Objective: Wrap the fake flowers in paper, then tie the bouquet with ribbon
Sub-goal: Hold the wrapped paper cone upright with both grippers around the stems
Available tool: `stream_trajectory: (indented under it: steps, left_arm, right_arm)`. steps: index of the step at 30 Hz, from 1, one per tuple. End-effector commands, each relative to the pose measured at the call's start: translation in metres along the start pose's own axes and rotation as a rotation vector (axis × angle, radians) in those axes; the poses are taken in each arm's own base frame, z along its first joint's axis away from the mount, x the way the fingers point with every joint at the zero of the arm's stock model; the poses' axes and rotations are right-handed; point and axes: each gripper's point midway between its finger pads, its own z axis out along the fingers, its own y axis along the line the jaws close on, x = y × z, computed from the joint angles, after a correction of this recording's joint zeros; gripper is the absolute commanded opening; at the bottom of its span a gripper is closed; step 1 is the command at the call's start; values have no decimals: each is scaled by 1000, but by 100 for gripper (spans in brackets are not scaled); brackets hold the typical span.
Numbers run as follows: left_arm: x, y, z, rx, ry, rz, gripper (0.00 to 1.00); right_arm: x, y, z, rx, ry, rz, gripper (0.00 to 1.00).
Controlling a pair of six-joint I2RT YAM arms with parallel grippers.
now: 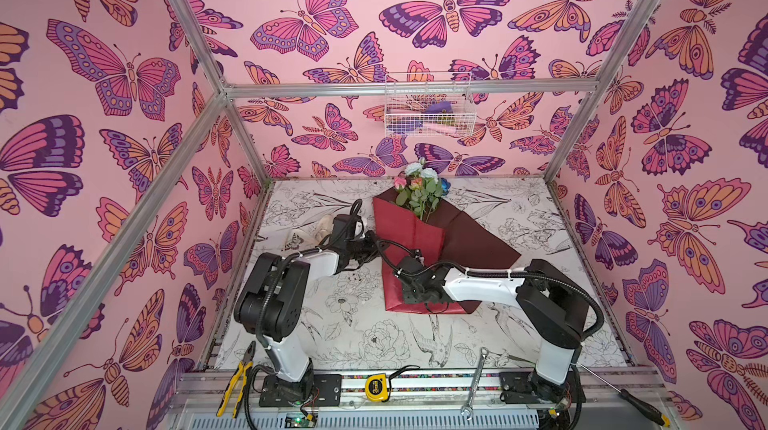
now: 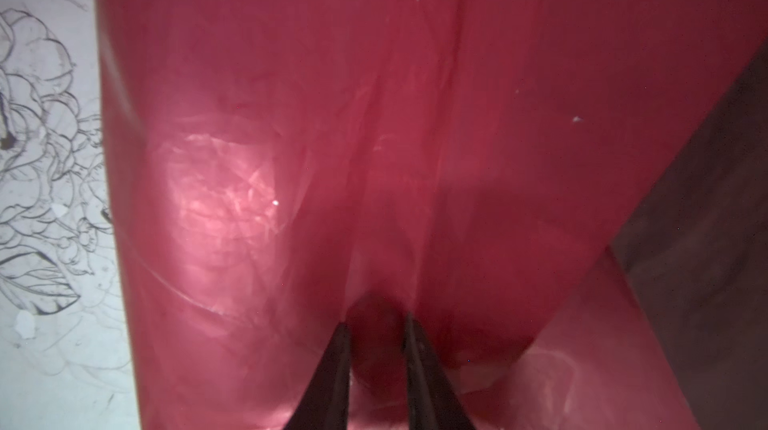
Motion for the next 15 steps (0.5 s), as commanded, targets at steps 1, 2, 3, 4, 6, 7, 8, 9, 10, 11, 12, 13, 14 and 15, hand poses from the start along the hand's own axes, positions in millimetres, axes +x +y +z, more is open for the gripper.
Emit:
stream_trajectory:
  steps: [1,2,3,4,6,7,8,9,10,11,12,13,14,15]
  left_arm:
    - [-5,3,12,5,44,37,21]
    - [-8,6,16,2,49,35,21]
    - [-12,9,19,1,48,28,21]
    - [-16,13,22,-2,49,18,21]
    - [-23,22,26,-9,50,-4,20]
    - [-28,28,27,-20,44,-14,20]
    - [-32,35,27,-40,40,-23,20]
    - [-35,42,27,-56,39,-33,19]
    - [-38,47,28,-62,40,-43,19]
    - [-41,53,28,-65,39,-55,18]
    - [-43,56,29,-67,39,-61,18]
    - [-46,60,30,-69,40,-68,18]
    - [-47,64,32,-68,46,-76,17]
    - [-49,66,34,-63,51,-80,18]
  right_arm:
    - [9,-5,6,4,30,30,26]
    - [10,-5,6,4,34,31,25]
    - [11,-6,6,3,37,32,25]
    - [12,-6,6,2,40,33,25]
    - [13,-5,6,-4,47,34,24]
    - [13,-4,6,-7,49,34,24]
    - [15,-4,6,-10,53,36,24]
    - [15,-3,6,-16,55,37,24]
    - [15,-2,5,-22,56,39,24]
    - [16,-2,4,-26,60,41,24]
    - [16,-2,5,-27,62,45,24]
    - [17,-2,4,-34,64,47,24]
    - [18,-2,4,-37,67,51,24]
    - [20,-2,3,-40,71,54,24]
